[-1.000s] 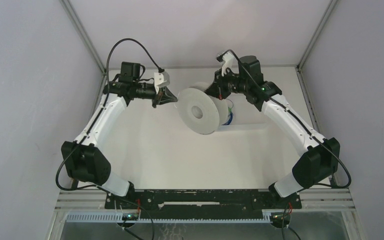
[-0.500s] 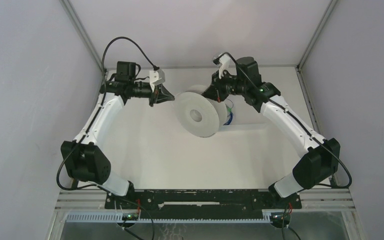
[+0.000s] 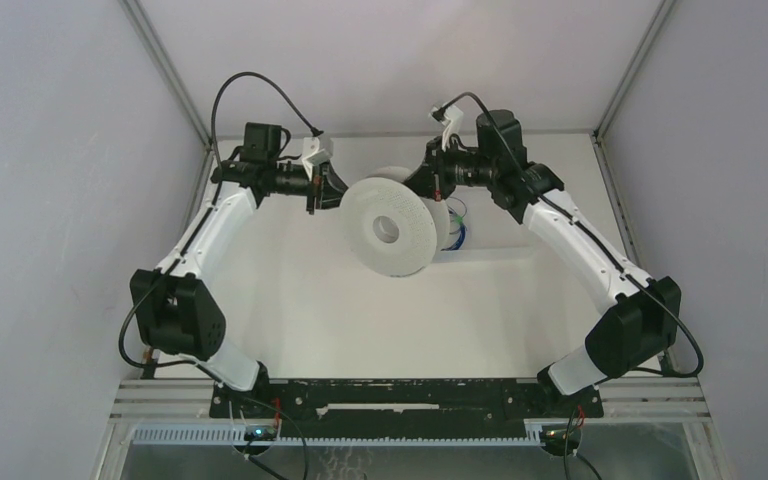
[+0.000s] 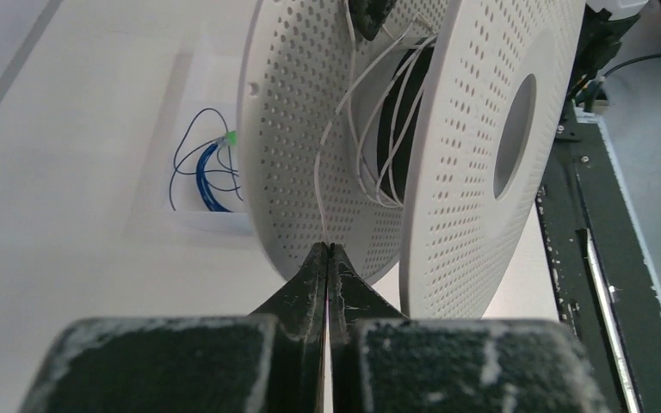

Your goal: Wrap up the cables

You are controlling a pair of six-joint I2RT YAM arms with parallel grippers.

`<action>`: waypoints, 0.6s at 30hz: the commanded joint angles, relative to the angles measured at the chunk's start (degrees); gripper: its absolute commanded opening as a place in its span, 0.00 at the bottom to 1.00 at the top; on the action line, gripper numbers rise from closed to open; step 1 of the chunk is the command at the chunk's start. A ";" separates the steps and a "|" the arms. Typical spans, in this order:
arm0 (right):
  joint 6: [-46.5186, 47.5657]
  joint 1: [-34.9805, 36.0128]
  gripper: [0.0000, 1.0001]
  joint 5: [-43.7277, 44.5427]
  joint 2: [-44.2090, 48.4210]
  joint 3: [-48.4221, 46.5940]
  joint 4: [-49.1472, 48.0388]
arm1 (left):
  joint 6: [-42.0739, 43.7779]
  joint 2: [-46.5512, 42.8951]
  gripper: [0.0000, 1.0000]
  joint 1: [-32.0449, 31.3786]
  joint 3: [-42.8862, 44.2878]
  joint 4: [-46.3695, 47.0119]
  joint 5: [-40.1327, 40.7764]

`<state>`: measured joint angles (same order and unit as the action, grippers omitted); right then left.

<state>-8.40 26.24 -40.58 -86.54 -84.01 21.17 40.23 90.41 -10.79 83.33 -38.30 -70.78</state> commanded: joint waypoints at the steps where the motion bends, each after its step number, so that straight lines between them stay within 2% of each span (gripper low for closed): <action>1: -4.39 -0.94 0.00 -2.54 2.61 -1.77 -6.57 | -2.78 0.34 0.00 -0.36 -0.83 1.43 -5.41; 13: -6.68 -1.37 0.00 -3.19 2.12 -1.46 -8.89 | -3.47 2.73 0.01 -1.94 -0.62 -2.04 -12.74; 15: -6.82 -1.32 0.00 -3.19 1.92 -1.34 -9.19 | 2.21 4.17 0.01 -2.72 1.19 -8.37 -13.42; 18: -6.36 -1.33 0.00 -3.07 1.77 -1.33 -9.13 | 15.78 7.44 0.04 -3.71 6.06 -23.75 -13.57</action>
<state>-12.91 25.04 -43.81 -86.54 -84.01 18.50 40.93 94.63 -12.62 83.70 -43.86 -80.05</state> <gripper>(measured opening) 0.064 0.019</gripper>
